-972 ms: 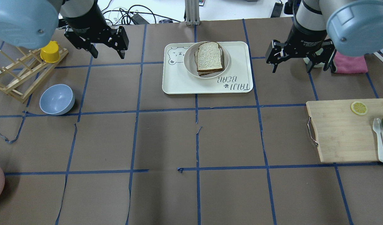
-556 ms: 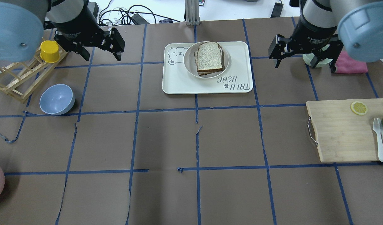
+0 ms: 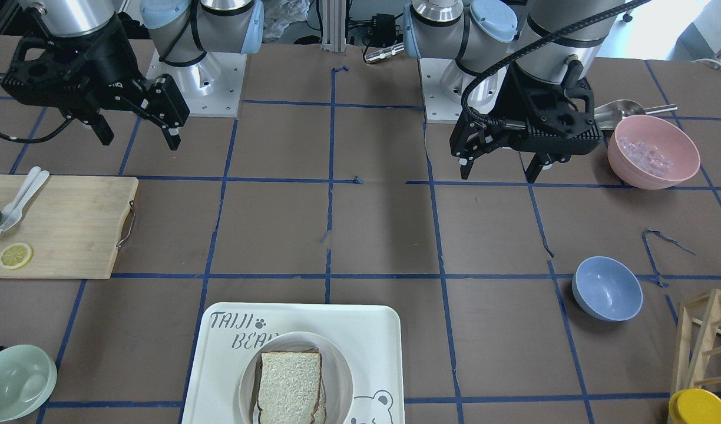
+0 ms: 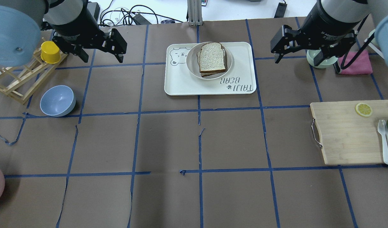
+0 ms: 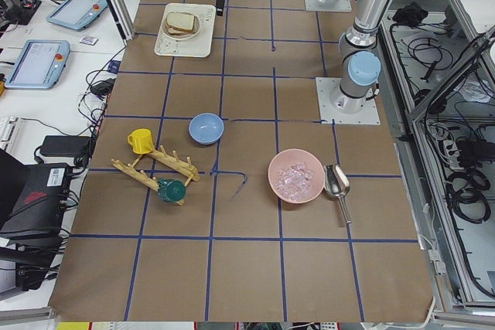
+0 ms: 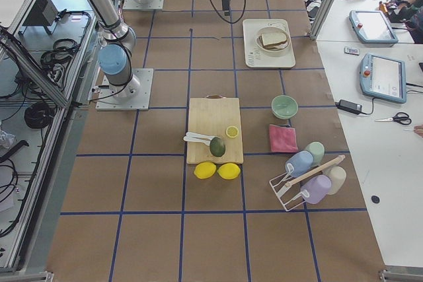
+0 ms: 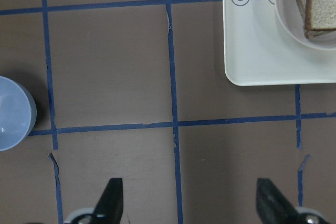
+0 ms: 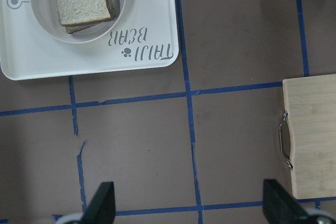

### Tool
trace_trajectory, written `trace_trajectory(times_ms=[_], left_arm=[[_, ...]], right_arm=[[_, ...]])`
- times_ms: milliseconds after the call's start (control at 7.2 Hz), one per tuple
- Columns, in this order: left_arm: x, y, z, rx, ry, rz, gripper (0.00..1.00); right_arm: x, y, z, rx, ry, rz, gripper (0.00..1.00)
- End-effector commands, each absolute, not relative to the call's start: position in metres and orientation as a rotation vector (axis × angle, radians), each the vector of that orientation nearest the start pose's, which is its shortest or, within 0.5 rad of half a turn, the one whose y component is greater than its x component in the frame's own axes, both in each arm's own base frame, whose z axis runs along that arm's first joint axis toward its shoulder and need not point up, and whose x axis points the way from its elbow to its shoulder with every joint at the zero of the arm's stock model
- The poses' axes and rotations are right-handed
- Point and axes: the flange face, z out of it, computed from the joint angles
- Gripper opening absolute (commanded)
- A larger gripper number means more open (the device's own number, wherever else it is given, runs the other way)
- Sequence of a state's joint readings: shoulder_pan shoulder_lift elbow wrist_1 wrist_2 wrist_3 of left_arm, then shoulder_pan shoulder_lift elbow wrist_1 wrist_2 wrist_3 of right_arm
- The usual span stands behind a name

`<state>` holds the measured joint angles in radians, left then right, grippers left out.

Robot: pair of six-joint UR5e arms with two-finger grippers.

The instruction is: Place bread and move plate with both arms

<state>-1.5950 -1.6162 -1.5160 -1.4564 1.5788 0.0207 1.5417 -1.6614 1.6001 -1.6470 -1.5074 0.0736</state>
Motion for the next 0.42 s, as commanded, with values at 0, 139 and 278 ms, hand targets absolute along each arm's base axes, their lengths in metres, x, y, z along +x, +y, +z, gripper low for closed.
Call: trace_trajectory(times_ms=[0,139,278], left_arm=[[-0.1453,-0.5193,0.5032,0.069,3.128,-0.190,1.00],[-0.1453,-0.5193,0.5032,0.069,3.128,-0.190,1.00],[-0.1453,-0.5199,0.5024,0.069,3.128,-0.187,1.00]], right_arm=[[0.1246,-0.4672,0.5217,0.154,3.081,-0.183,1.00],[0.1206,-0.4637,0.5210,0.162,3.119,-0.127,1.00],[0.1202,-0.4635,0.5223,0.161,3.130,-0.130,1.00]])
